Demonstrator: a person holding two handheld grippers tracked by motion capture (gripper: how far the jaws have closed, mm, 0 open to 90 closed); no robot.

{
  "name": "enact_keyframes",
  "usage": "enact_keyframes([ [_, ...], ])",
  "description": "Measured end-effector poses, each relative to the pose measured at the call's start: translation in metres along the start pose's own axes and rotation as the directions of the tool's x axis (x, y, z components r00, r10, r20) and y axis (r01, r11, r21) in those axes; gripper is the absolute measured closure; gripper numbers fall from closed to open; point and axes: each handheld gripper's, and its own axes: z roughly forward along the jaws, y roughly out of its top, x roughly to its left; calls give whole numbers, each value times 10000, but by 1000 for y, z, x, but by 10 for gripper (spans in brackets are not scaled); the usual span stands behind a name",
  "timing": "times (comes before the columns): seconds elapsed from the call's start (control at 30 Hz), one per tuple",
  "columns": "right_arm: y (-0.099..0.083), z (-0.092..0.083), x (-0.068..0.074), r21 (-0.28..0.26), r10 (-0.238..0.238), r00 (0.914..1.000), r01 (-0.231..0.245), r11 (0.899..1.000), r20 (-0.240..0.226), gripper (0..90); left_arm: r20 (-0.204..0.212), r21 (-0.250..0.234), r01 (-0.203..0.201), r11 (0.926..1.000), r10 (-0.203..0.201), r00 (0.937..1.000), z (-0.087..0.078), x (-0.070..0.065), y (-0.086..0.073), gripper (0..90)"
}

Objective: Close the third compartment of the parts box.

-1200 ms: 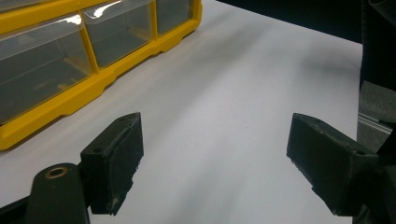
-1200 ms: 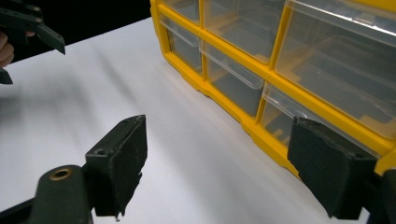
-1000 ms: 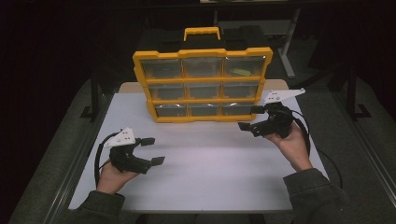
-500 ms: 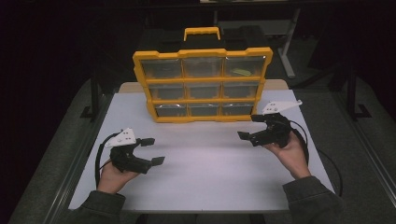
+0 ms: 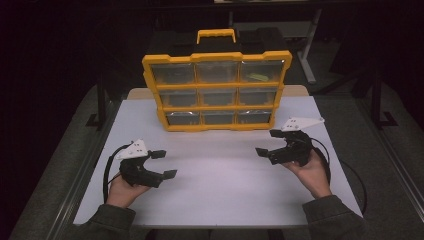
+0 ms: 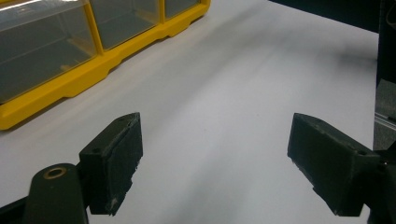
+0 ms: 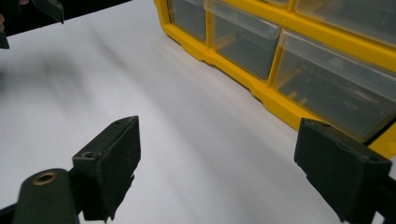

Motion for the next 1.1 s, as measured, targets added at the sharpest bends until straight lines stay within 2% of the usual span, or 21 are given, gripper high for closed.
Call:
enact_keyframes([
  [0.2,-10,-2,-1,-11,211,9998,-211,9998,27,135,-46,-24,43,10000,-43,10000,3,-1,-3,178],
  [0.3,-15,-3,-1,-102,256,9997,-256,9996,15,135,-37,76,-58,10000,58,10000,4,0,-4,178],
  [0.43,-22,-3,-2,-18,421,9991,-421,9991,28,135,-34,41,82,10000,-82,10000,5,0,-6,177],
  [0.83,-39,-9,-5,-43,547,9983,-546,9985,181,135,-92,177,68,9998,-66,9999,5,0,-13,177],
  [0.87,-41,-10,-5,-28,610,9980,-610,9981,161,135,-89,99,222,9997,-221,9997,5,-1,-14,177],
  [1.1,-47,-14,-6,-145,669,9975,-666,9977,217,136,-105,198,161,9997,-159,9998,5,-1,-18,177],
])
